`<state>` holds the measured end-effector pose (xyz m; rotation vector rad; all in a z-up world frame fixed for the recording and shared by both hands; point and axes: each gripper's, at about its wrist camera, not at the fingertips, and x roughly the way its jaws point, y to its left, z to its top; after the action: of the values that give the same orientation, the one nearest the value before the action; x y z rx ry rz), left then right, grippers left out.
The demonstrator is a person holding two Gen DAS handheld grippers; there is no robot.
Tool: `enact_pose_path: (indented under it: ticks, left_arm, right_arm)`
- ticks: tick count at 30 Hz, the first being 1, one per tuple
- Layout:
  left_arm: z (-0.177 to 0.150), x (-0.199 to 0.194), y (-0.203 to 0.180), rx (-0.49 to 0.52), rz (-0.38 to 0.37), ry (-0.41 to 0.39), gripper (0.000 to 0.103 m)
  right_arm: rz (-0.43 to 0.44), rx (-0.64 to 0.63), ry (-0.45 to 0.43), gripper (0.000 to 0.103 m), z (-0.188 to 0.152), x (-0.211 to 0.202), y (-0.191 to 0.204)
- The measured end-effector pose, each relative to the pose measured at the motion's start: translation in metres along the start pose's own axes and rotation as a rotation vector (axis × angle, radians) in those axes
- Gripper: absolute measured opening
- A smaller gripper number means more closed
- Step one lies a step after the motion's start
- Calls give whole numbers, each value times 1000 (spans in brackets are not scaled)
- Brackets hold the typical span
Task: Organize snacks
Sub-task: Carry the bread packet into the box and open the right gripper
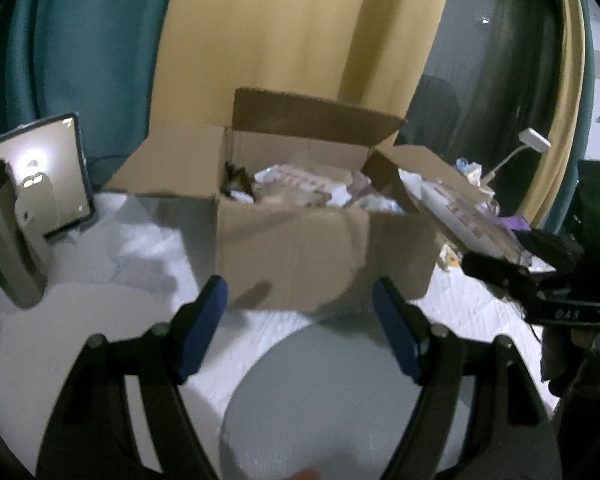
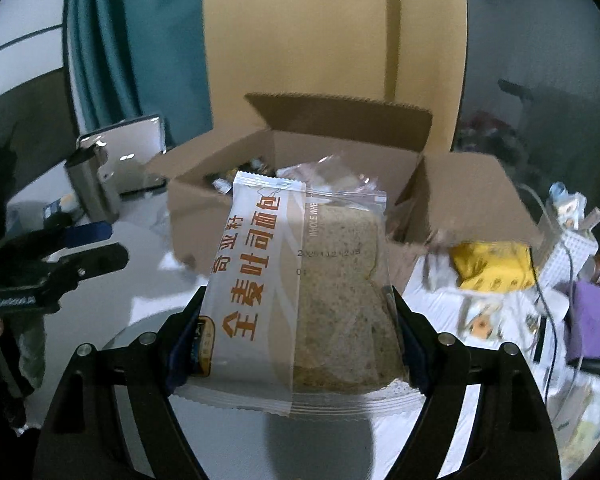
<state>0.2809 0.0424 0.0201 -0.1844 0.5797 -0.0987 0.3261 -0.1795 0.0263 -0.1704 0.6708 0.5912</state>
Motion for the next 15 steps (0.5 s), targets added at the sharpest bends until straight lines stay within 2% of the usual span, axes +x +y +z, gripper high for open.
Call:
enact_pose_path:
  ticks: [7,15]
  left_arm:
    - [30,22,4,9,7,-36,76]
    - [57,51,11,17,14,-48,76]
  right_arm:
    - [-28,21,-15,84,33,24,-19]
    - [-51,72,10,84,59,66,-45]
